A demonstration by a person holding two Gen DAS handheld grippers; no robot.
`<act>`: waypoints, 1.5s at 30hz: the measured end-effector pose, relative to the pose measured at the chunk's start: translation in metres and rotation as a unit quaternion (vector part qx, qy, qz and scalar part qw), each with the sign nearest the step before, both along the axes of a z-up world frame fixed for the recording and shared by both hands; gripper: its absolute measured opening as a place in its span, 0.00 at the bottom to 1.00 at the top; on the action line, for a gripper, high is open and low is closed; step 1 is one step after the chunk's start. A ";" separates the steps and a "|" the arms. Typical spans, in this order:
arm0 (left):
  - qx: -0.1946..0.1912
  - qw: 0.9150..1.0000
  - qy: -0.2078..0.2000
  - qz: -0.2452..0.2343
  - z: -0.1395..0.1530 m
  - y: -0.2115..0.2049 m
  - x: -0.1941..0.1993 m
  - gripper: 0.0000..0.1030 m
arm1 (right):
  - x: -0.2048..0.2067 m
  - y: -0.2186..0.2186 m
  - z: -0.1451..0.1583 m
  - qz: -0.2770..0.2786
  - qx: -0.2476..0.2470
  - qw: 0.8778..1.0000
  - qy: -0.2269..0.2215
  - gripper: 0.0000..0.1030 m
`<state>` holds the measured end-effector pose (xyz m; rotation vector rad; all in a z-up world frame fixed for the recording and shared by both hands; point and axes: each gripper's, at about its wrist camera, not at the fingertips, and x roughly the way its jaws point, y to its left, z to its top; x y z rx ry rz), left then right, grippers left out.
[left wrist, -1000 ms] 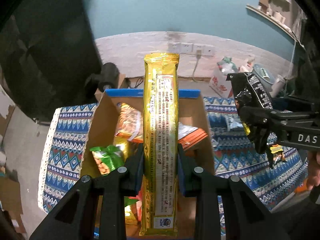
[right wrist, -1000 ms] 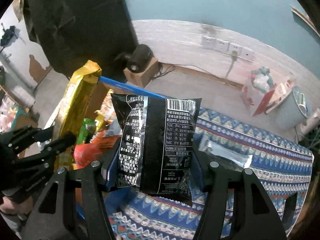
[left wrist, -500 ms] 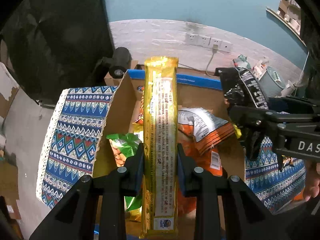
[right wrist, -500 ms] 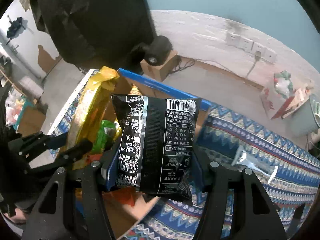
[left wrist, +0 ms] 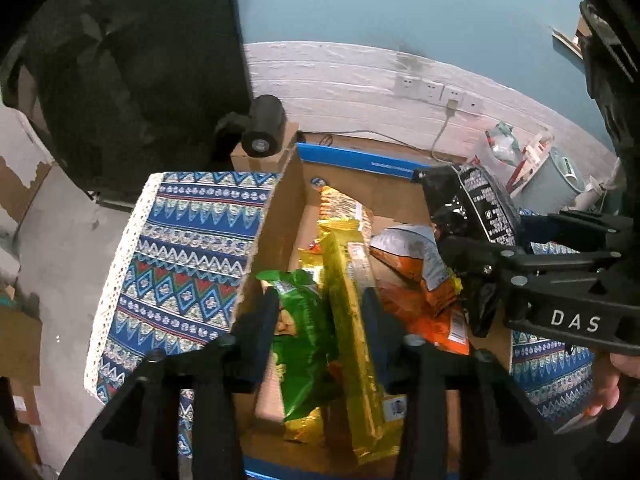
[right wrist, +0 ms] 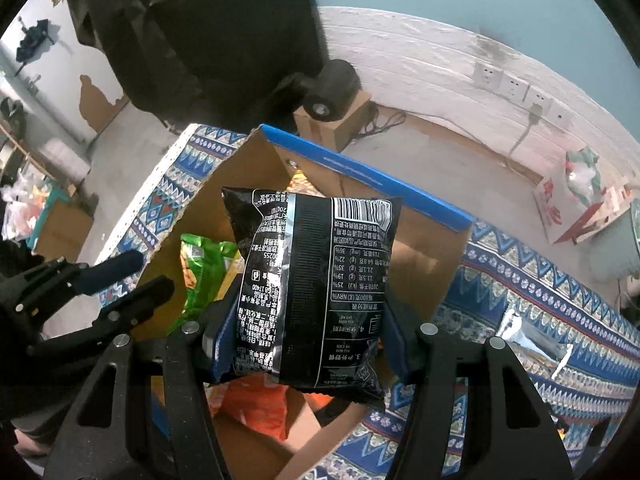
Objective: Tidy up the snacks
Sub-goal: 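Open the left tool over the box while the right tool drops the black bag in, then move both tools from the box over the silver bar and yellow-black bag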
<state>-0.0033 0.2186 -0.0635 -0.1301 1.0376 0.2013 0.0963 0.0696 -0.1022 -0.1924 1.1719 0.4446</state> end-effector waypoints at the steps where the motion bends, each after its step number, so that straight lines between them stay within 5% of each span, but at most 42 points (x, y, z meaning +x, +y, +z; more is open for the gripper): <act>1: 0.002 1.000 -0.003 0.002 0.001 0.001 -0.001 0.52 | 0.000 0.002 0.000 0.002 0.000 1.000 0.001 0.59; 8: 0.004 1.000 -0.014 0.014 0.009 0.007 -0.006 0.63 | 0.000 0.003 0.006 -0.001 0.006 1.000 -0.009 0.69; 15: -0.003 1.000 -0.013 0.004 0.009 -0.002 -0.004 0.63 | -0.002 -0.016 0.020 -0.023 0.010 1.000 -0.017 0.73; 45: 0.000 0.993 -0.029 -0.118 0.027 -0.118 0.008 0.74 | -0.052 -0.167 0.044 -0.120 -0.017 0.992 -0.036 0.75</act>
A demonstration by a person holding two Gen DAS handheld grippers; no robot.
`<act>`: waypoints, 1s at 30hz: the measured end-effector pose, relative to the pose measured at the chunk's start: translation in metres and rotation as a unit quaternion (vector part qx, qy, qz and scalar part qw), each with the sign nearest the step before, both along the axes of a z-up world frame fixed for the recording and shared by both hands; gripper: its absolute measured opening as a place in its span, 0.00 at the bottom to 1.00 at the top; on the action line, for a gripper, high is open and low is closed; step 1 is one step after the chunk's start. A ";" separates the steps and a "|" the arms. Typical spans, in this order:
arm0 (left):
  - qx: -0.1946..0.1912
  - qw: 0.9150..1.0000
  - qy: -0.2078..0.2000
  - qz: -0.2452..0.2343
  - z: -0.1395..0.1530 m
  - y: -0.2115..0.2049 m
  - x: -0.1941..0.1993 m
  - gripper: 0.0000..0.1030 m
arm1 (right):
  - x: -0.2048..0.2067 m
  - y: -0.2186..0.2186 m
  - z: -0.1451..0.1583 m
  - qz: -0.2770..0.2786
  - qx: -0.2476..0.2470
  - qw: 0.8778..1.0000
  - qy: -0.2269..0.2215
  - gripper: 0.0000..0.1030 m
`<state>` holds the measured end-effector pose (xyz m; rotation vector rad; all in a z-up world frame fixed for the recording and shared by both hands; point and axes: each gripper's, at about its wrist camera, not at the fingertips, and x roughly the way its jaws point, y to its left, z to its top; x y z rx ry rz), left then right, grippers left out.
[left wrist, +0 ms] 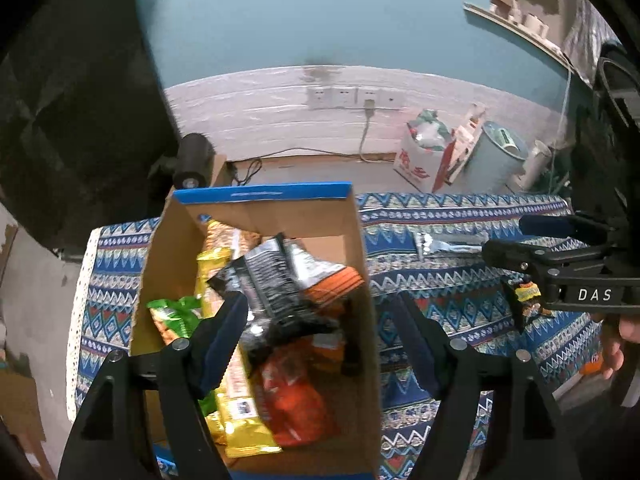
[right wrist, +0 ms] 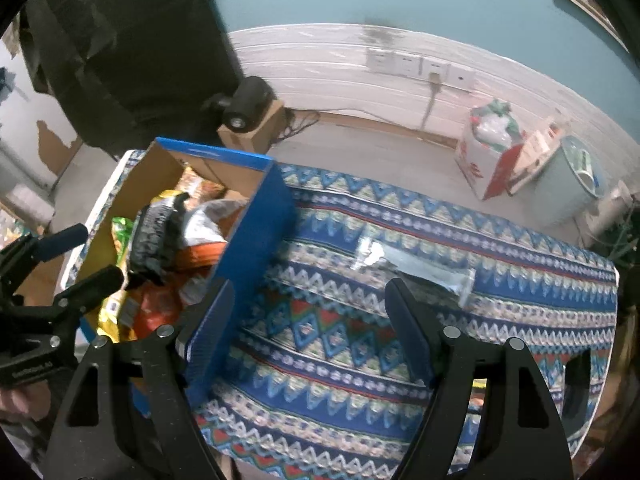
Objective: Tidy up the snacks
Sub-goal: 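Move both tools from the box over the silver bar and yellow-black bag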
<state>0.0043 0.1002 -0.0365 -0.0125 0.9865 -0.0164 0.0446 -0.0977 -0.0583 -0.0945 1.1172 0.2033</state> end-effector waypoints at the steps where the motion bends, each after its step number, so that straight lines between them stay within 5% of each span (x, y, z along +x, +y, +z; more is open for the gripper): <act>1: 0.002 1.000 0.000 -0.005 0.000 -0.005 0.001 0.74 | -0.002 -0.005 0.000 -0.003 -0.001 1.000 0.000 0.75; 19: 0.035 0.996 0.022 -0.077 -0.022 -0.092 0.011 0.77 | -0.036 -0.101 -0.009 -0.059 -0.010 0.998 0.014 0.75; 30: 0.035 0.992 0.037 -0.114 -0.040 -0.131 0.019 0.77 | -0.047 -0.160 -0.049 -0.123 -0.003 0.990 0.062 0.75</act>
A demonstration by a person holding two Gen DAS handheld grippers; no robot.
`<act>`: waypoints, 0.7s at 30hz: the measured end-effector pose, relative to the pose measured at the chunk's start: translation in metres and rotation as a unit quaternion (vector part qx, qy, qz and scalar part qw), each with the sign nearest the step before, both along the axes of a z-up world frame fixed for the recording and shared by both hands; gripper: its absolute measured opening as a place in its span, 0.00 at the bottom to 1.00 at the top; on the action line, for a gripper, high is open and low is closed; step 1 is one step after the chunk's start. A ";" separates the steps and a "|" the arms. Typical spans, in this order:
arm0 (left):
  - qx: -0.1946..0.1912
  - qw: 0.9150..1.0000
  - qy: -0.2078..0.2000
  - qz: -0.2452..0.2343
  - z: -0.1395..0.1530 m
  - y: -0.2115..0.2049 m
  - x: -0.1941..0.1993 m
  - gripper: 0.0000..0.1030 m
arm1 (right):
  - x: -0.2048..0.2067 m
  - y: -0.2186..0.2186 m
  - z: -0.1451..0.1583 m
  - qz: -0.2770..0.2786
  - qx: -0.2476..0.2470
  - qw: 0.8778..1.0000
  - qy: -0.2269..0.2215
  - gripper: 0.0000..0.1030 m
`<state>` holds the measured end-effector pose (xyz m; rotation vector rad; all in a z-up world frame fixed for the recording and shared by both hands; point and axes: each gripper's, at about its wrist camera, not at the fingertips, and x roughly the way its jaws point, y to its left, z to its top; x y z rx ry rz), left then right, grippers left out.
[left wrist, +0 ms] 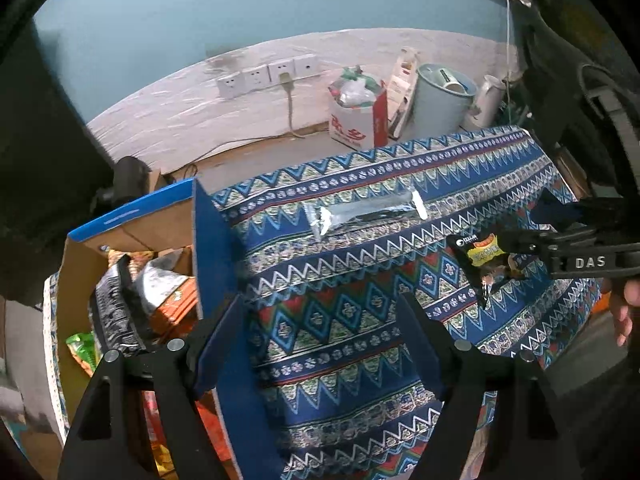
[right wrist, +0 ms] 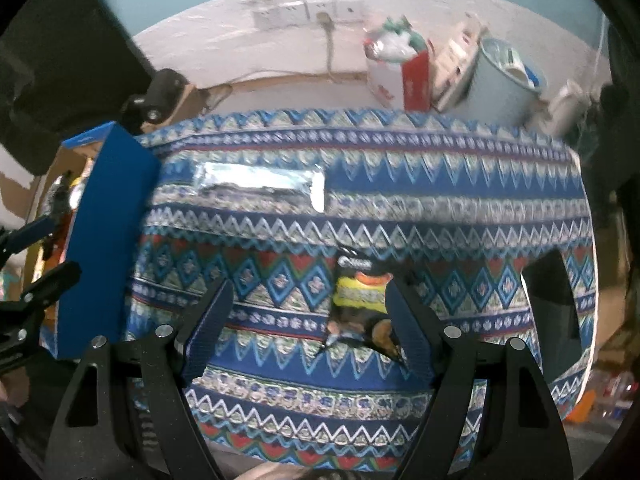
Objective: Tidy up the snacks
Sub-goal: 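Move both tools from the box over the silver bar and yellow-black bag, then grasp the silver foil bar with the left tool while the right tool grasps the yellow-black chip bag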
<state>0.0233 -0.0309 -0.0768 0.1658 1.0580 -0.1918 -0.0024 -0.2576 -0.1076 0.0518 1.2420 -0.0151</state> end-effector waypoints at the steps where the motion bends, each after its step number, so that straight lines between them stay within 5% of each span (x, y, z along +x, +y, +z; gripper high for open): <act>1: 0.001 1.000 0.001 -0.002 -0.002 -0.003 0.000 0.77 | 0.000 -0.003 -0.005 -0.003 -0.002 1.000 0.005 0.75; 21: 0.054 0.996 0.063 -0.029 -0.077 -0.030 0.027 0.77 | 0.007 -0.024 -0.086 -0.033 -0.028 0.995 0.091 0.75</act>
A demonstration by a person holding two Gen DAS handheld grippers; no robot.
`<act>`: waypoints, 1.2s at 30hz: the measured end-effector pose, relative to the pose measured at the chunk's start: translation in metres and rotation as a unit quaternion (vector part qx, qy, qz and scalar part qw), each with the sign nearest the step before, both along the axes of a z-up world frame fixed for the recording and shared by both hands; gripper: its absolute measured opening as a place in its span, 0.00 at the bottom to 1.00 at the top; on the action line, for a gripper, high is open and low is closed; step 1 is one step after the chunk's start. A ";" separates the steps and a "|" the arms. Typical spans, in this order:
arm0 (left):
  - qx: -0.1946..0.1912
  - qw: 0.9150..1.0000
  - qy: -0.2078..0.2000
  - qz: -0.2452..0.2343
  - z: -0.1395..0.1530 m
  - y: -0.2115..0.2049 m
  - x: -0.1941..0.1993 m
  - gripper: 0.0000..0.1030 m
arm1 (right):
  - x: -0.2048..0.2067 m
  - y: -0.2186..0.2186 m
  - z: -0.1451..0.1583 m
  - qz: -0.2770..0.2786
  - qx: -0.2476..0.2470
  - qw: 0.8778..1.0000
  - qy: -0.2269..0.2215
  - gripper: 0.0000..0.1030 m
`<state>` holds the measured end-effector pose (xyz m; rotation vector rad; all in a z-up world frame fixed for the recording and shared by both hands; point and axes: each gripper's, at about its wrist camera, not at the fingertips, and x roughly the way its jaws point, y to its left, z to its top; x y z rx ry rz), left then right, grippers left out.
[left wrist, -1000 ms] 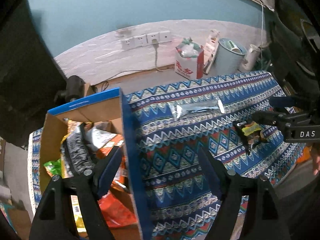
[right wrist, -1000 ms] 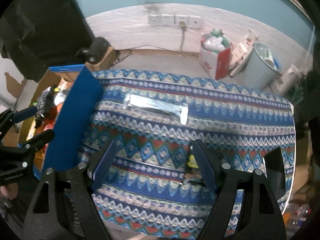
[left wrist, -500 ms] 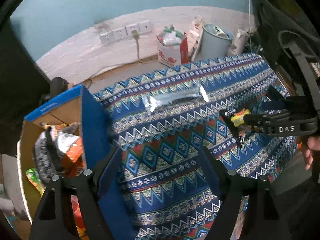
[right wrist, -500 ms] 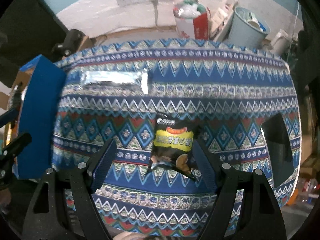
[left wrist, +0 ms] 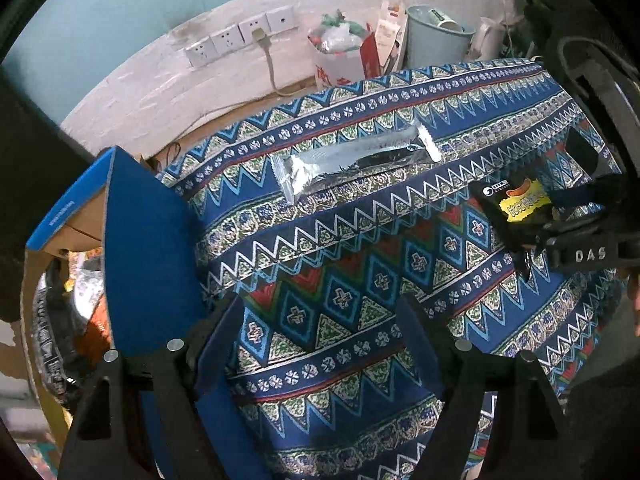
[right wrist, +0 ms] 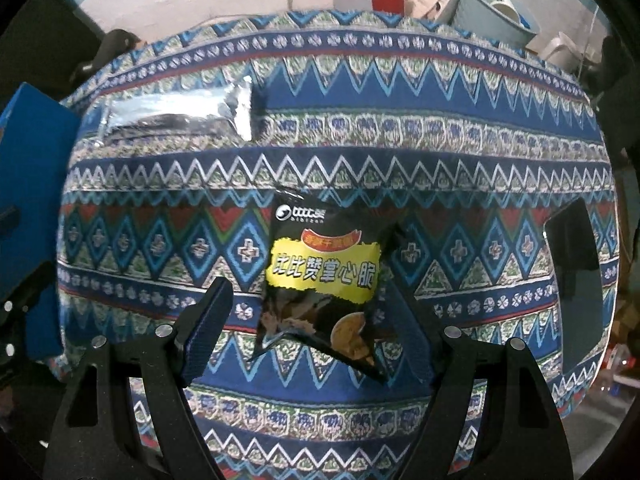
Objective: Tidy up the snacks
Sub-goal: 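Grasp the silver foil bar with the left tool while the right tool grasps the yellow-black chip bag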
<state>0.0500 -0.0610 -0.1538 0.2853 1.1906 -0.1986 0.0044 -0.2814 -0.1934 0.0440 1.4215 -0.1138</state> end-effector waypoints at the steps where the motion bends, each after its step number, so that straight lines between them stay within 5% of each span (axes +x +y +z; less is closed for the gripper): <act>1: 0.000 1.000 0.002 0.000 -0.001 -0.001 0.001 0.77 | 0.000 -0.001 -0.004 -0.001 0.000 1.000 0.003 0.75; 11: -0.011 1.000 0.004 -0.017 0.002 -0.017 0.024 0.77 | 0.001 -0.013 -0.023 -0.003 0.009 1.000 0.010 0.75; 16: -0.014 1.000 0.005 -0.023 0.002 -0.022 0.034 0.77 | 0.008 -0.025 -0.037 0.007 0.012 1.000 0.009 0.59; 36: 0.009 0.995 -0.001 -0.098 -0.018 -0.056 0.095 0.77 | 0.041 -0.067 -0.006 -0.010 0.036 0.999 -0.039 0.57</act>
